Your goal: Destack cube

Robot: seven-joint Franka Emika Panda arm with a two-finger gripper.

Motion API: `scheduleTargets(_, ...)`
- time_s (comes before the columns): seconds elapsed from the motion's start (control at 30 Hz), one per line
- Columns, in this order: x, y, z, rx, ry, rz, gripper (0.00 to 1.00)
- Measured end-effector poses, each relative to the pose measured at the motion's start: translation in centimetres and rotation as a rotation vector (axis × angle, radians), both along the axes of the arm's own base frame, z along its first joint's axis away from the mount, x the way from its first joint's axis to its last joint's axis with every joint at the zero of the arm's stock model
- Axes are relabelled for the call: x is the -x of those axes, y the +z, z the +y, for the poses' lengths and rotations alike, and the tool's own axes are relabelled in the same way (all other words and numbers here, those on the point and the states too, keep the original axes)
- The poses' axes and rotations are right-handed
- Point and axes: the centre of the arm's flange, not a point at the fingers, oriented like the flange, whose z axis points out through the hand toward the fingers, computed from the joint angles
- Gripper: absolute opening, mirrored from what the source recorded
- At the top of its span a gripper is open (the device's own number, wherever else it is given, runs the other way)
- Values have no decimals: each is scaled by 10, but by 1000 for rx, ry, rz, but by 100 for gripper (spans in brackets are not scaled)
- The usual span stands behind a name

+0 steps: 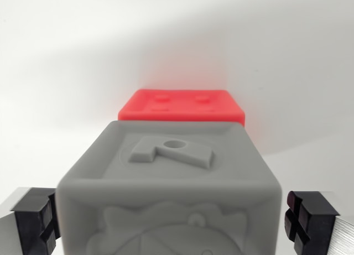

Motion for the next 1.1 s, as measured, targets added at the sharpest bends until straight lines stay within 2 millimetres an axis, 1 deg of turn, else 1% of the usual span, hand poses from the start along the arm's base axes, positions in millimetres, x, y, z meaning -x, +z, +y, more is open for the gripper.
scheduleTargets(0.13, 0, -3, 0, 0, 0, 0, 100)
scheduleTargets(0.17, 0, -3, 0, 0, 0, -1, 0)
scheduleTargets(1.1, 0, -3, 0, 1, 0, -2, 0)
